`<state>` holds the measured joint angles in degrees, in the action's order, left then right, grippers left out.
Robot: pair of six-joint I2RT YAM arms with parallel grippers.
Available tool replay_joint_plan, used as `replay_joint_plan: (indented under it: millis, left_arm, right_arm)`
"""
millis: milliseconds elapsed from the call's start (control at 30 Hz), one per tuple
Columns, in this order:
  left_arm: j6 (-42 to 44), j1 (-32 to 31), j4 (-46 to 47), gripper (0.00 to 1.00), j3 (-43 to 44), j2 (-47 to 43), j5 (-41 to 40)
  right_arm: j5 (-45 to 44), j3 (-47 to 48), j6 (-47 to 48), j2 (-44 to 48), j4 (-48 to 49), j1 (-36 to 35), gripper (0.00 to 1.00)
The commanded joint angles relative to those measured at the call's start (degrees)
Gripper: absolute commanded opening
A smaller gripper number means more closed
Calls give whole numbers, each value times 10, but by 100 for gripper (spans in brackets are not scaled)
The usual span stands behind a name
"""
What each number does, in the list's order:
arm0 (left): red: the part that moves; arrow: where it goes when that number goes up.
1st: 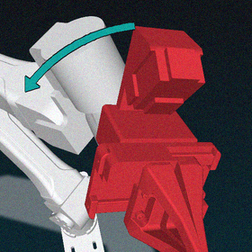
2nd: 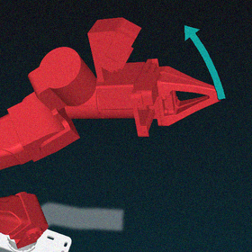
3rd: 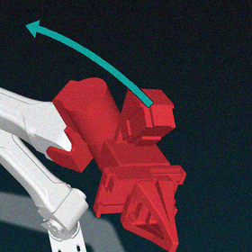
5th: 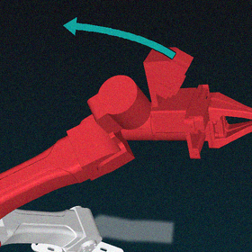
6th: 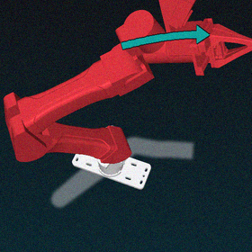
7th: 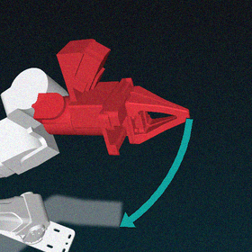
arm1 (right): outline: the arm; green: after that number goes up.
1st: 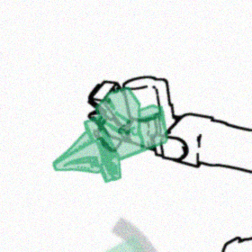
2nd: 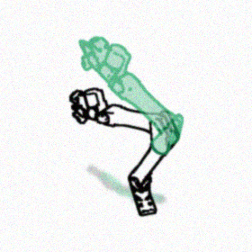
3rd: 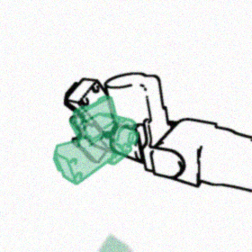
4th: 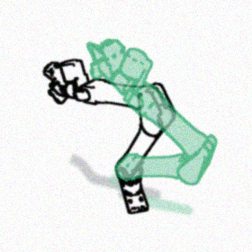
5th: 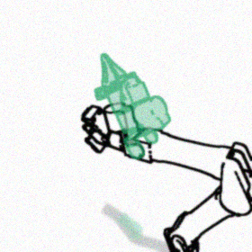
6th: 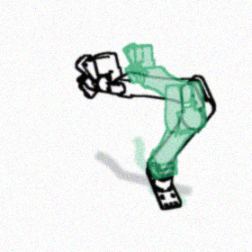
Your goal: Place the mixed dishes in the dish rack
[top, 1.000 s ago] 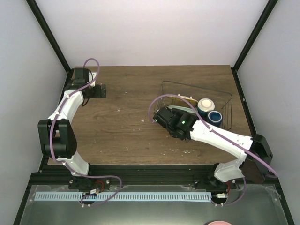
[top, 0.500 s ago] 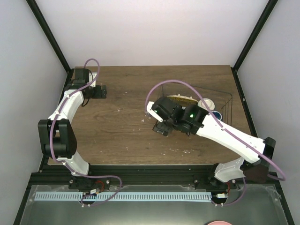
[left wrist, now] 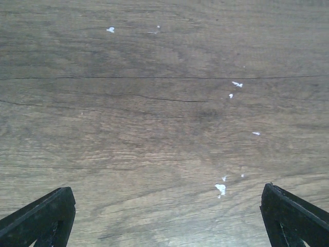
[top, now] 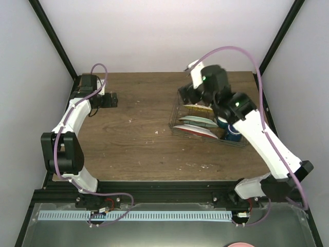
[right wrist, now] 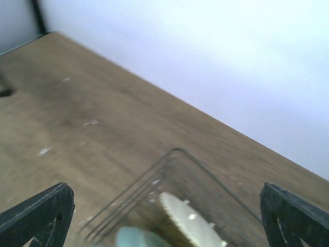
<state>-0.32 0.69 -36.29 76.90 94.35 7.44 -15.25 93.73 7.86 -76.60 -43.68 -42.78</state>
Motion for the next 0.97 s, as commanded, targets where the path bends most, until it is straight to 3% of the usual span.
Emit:
replay_joint_plan:
  millis: [0, 200, 400, 633, 933]
  left_arm:
    - [-29, -3, -19, 100, 23, -26, 30]
    - [-35, -4, -33, 100, 21, -46, 9]
    - [-29, -4, -36, 100, 14, -72, -9]
    - [-21, -4, -37, 100, 3, -84, -30]
    - [-17, -4, -33, 100, 2, -83, -21]
  right_arm:
    - [97, 26, -52, -45, 22, 134, 100]
    - [208, 7, -107, -103, 54, 344, 100]
    - [225, 13, -119, -160, 55, 491, 100]
    - [202, -51, -114, -153, 75, 545, 100]
    - [202, -89, -110, -138, 86, 548, 100]
